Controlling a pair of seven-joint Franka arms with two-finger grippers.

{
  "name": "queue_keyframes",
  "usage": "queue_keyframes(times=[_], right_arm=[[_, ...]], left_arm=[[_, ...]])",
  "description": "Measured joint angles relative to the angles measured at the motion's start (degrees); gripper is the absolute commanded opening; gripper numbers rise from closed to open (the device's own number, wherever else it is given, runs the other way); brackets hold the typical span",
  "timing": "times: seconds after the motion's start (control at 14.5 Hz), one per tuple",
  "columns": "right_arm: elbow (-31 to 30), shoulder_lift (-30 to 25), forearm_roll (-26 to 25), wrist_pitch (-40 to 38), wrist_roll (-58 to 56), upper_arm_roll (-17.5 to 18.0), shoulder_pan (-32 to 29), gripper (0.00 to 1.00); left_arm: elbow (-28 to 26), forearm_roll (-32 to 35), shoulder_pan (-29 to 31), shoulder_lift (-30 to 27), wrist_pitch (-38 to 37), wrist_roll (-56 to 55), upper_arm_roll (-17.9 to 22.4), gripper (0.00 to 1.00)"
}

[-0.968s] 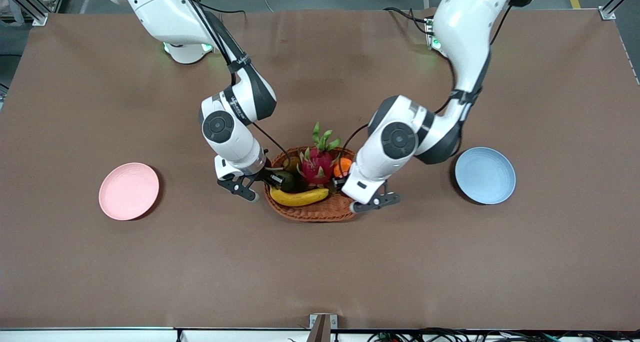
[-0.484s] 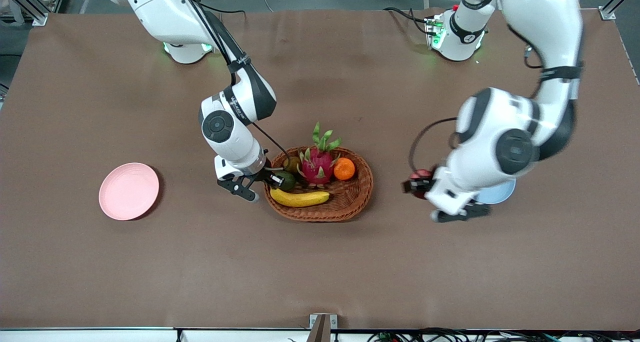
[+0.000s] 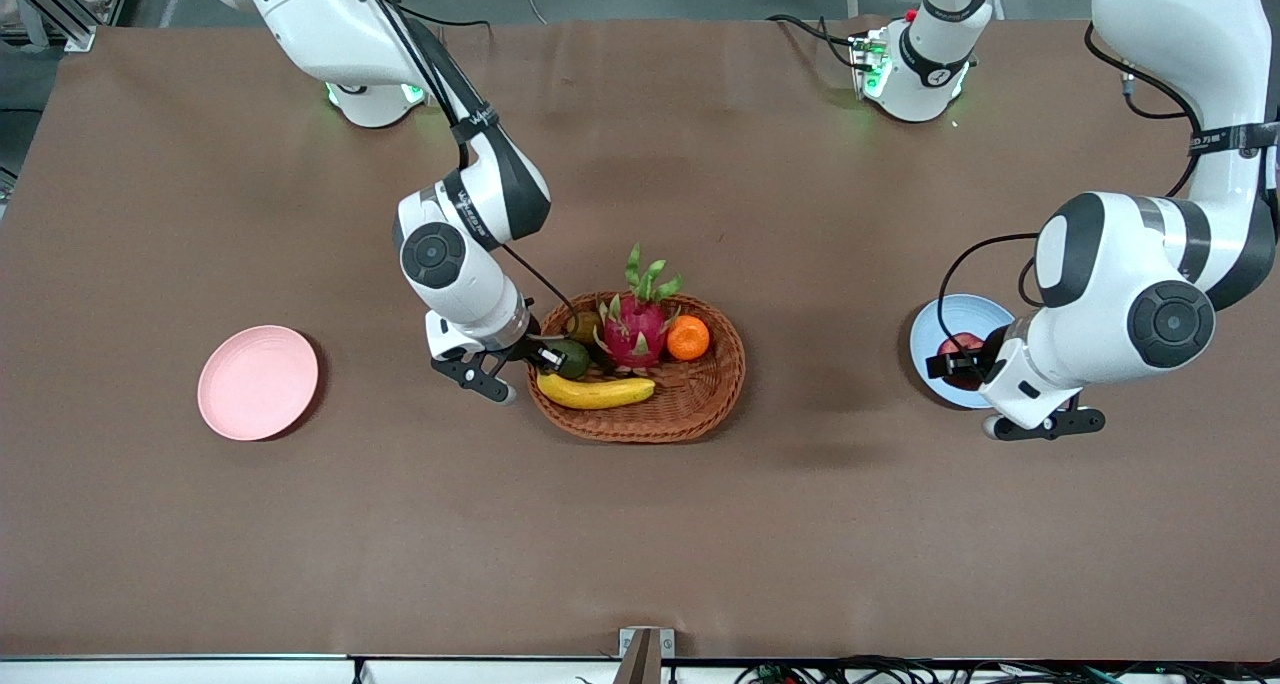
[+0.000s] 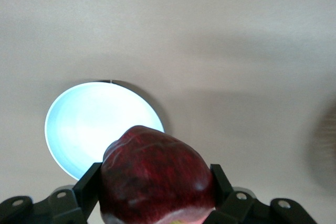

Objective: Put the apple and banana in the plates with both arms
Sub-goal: 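Carry the apple to the blue plate while the right gripper lifts the banana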

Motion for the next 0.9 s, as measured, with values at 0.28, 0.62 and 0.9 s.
queue_keyframes(times=[0.28,0.62,0.9], right_arm=[[0.60,-3.46,0.00,-5.42,-0.02,-0.55,-0.93,0.00],[1.15,-8.46,-0.15,-15.36,-9.19,-0.79,-6.45,0.00],[1.08,-11.10,-0.18,-21.45,-26.98,-1.06,-15.47,0.00]], left_arm=[[-10.71,3.92,2.25,-1.25,11.00,2.04,-0.02,0.56],[-15.56,6.95,5.29,-0.48,16.29,2.56,0.00,0.56],[-15.94,8.25,6.68,2.88,19.26,2.78,-0.01,0.58]])
